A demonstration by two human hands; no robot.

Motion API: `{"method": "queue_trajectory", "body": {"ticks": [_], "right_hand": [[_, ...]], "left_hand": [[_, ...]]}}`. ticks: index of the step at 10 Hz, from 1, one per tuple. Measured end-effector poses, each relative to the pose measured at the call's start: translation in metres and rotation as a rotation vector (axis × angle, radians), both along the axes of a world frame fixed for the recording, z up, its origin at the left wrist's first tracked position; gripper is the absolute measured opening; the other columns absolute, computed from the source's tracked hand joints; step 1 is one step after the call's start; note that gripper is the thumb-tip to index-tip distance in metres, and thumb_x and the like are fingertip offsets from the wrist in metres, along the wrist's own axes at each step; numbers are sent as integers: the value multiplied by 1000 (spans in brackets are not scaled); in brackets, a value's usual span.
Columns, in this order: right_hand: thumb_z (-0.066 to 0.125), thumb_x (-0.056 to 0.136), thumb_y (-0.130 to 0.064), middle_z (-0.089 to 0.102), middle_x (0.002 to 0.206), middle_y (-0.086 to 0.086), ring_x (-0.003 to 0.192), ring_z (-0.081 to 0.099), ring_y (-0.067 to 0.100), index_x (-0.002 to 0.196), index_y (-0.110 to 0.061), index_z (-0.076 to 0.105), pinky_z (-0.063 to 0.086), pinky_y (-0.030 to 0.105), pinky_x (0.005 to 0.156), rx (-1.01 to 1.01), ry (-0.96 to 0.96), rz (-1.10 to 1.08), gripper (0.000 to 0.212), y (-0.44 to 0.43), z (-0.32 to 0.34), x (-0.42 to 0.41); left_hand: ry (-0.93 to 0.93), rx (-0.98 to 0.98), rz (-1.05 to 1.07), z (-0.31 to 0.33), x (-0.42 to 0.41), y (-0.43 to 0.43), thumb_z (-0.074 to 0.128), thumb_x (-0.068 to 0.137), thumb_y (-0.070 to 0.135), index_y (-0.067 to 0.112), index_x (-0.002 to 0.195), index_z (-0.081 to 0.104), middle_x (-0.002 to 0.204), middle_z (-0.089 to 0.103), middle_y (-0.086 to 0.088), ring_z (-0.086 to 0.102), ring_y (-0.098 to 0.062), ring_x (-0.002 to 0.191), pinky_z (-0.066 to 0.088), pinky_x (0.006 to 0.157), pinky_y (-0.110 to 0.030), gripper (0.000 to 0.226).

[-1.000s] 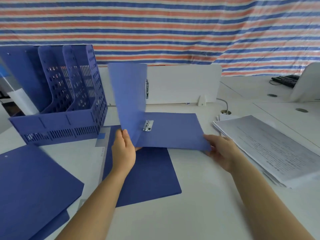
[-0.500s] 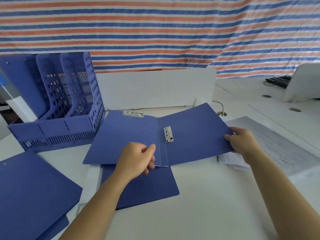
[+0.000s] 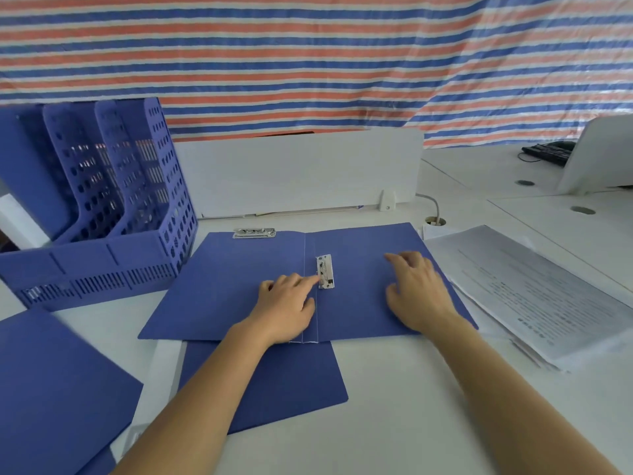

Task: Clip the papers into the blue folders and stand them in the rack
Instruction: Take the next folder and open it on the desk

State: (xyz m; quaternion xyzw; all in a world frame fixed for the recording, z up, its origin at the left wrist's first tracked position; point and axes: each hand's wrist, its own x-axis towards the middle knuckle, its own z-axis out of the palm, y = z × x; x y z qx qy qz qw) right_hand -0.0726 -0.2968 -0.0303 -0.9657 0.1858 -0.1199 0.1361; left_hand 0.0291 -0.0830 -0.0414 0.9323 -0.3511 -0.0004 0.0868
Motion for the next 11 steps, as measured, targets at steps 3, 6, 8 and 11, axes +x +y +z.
{"method": "queue_trajectory", "body": {"ticks": [3,6,8,11], "right_hand": [[32,100,-26,40,148,-1,136,35,21,145,-24,43,23,39,113,-62,61,74,45,1,-23,7],[31,101,-28,41,147,0,136,35,22,144,-25,42,23,40,113,-70,59,68,45,4,-22,8],[32,101,-28,42,147,0,135,37,22,144,-25,43,24,41,113,-69,64,63,45,4,-22,6],[31,101,-28,42,146,-2,135,36,20,143,-26,44,23,39,113,-56,45,63,45,3,-24,7]], "left_hand": [[-158,46,-46,-4,-7,-1,31,98,30,30,144,33,129,48,5,41,-18,120,33,102,-43,47],[-274,249,-75,0,-10,-2,28,101,26,21,151,21,138,43,-7,45,-26,120,42,96,-44,51],[-263,227,-63,2,-15,-6,31,100,21,17,152,11,128,48,-9,51,-28,110,45,91,-45,56],[-148,-7,53,24,11,-26,33,97,27,23,153,-1,106,59,-4,54,-26,90,43,67,-36,66]]}}
